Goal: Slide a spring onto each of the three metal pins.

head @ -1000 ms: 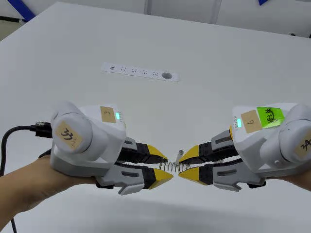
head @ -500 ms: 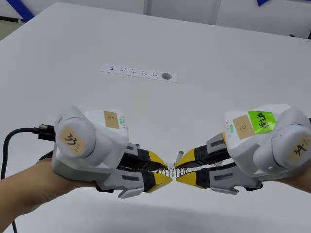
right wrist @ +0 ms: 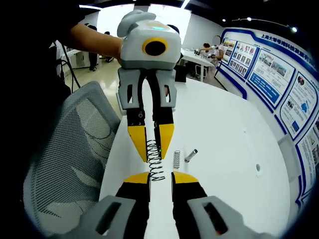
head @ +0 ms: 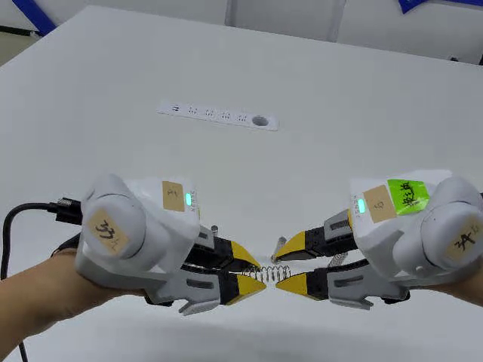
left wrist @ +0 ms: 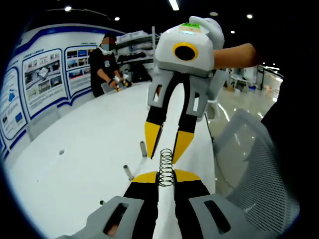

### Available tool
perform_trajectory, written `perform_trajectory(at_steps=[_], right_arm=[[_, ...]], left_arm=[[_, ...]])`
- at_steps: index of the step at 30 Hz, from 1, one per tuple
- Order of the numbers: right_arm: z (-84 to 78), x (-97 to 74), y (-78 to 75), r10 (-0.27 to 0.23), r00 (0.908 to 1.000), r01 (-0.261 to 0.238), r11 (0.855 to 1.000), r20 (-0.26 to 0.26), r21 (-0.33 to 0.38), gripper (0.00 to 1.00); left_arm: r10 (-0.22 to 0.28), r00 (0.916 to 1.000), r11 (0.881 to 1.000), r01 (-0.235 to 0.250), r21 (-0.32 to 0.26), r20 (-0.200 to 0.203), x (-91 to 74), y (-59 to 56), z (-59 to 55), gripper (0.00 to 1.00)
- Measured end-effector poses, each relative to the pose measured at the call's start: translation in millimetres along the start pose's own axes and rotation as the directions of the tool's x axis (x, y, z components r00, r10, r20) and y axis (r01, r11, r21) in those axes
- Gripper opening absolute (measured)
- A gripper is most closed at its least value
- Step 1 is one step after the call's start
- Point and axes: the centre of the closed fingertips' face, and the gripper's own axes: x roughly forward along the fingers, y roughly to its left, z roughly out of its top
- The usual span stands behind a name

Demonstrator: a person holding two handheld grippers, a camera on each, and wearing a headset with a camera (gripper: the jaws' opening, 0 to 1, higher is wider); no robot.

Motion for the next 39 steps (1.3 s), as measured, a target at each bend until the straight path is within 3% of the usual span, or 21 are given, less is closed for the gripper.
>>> perform_trajectory(at_steps=[6,18,21,25,29,39], right_arm=[[-2.2,0.8,6.0,0.022,0.9997,-0.022,1.000,-0.005,-0.006,0.14],[9.7,-9.2,5.4,0.040,0.9963,-0.044,0.998,0.077,0.049,0.11],[21.7,-15.9,6.5,0.048,0.9882,-0.060,0.995,0.146,0.084,0.11],[28.5,-19.0,5.3,0.043,0.9819,-0.064,0.992,0.184,0.112,0.12],[45.0,-20.8,4.9,0.029,0.9628,-0.078,0.981,0.269,0.176,0.12],[55.0,-17.8,5.9,0.009,0.9550,-0.068,0.980,0.297,0.188,0.11]], left_arm=[[-0.012,0.9997,1.000,0.012,0.017,0.022,-0.9,-2.7,7.9,0.10],[-0.014,0.9999,0.999,0.014,0.035,0.009,0.5,-1.3,5.8,0.10],[-0.019,0.9998,0.999,0.018,0.044,0.011,0.0,-2.6,6.7,0.10],[-0.012,0.9998,0.999,0.011,0.050,0.016,0.6,-1.0,8.1,0.10],[-0.015,0.9998,0.998,0.015,0.055,0.010,4.4,-3.0,7.7,0.10],[-0.011,0.9996,0.999,0.010,0.044,0.028,7.1,-6.0,10.2,0.10]])
